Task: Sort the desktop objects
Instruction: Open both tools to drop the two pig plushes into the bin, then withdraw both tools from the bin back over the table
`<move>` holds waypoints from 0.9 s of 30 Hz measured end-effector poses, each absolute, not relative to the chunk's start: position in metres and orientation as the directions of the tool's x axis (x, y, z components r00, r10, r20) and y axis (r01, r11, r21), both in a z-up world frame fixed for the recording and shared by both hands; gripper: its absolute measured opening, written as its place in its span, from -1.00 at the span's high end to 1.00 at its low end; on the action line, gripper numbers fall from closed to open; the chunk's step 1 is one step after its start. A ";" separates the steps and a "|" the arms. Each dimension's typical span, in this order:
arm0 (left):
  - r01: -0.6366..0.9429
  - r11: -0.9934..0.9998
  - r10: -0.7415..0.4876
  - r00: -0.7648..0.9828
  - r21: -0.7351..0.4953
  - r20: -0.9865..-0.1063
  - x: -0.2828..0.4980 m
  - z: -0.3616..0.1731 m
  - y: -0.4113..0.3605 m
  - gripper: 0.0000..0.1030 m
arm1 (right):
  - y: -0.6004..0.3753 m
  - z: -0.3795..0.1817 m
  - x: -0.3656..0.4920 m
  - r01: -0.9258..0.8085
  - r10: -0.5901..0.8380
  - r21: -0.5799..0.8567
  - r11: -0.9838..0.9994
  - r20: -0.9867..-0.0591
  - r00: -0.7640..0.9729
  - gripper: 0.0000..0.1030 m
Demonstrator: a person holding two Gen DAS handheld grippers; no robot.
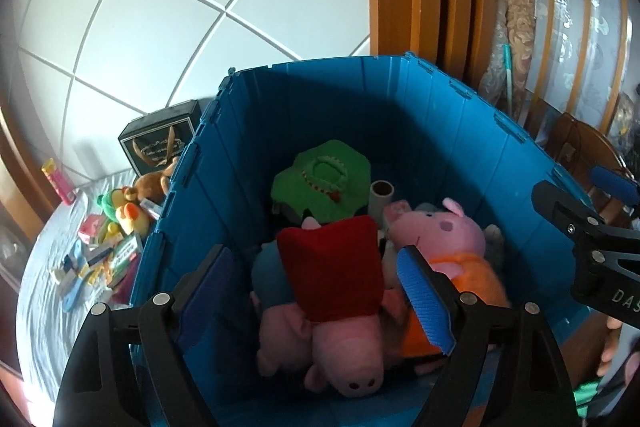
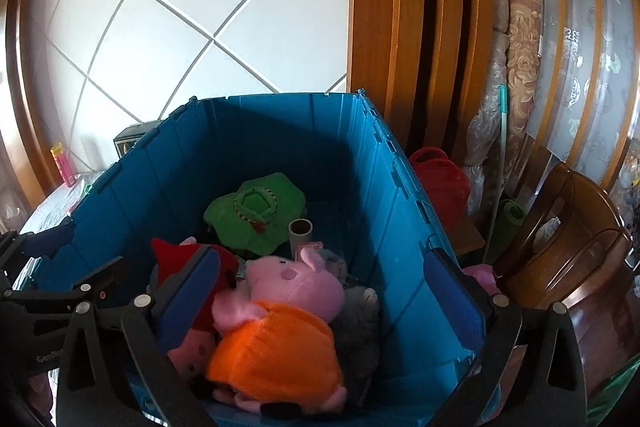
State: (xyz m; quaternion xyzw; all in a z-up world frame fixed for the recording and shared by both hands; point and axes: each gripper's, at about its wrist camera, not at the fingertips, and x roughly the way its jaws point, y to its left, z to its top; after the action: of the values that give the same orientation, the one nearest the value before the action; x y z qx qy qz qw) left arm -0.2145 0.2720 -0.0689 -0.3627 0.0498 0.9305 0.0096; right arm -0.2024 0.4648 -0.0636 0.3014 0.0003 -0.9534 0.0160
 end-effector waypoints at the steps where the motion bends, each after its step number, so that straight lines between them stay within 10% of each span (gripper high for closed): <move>1: -0.053 -0.995 -0.017 -0.736 0.083 -0.676 -0.214 -0.069 0.271 -0.66 | 0.465 -0.064 -0.201 0.030 -0.030 0.010 -1.000 -0.575 -0.817 -1.00; 27: 0.001 -0.999 -0.029 -0.767 0.044 -0.641 -0.173 -0.055 0.227 -0.66 | 0.429 -0.056 -0.169 0.095 -0.097 0.033 -0.995 -0.557 -0.825 -1.00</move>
State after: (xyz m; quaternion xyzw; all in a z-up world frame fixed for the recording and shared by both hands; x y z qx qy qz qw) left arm -0.1727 0.2267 -0.0554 -0.3410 0.0204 0.9398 -0.0082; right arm -0.1689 0.4286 -0.0556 0.2918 -0.0018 -0.9552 0.0502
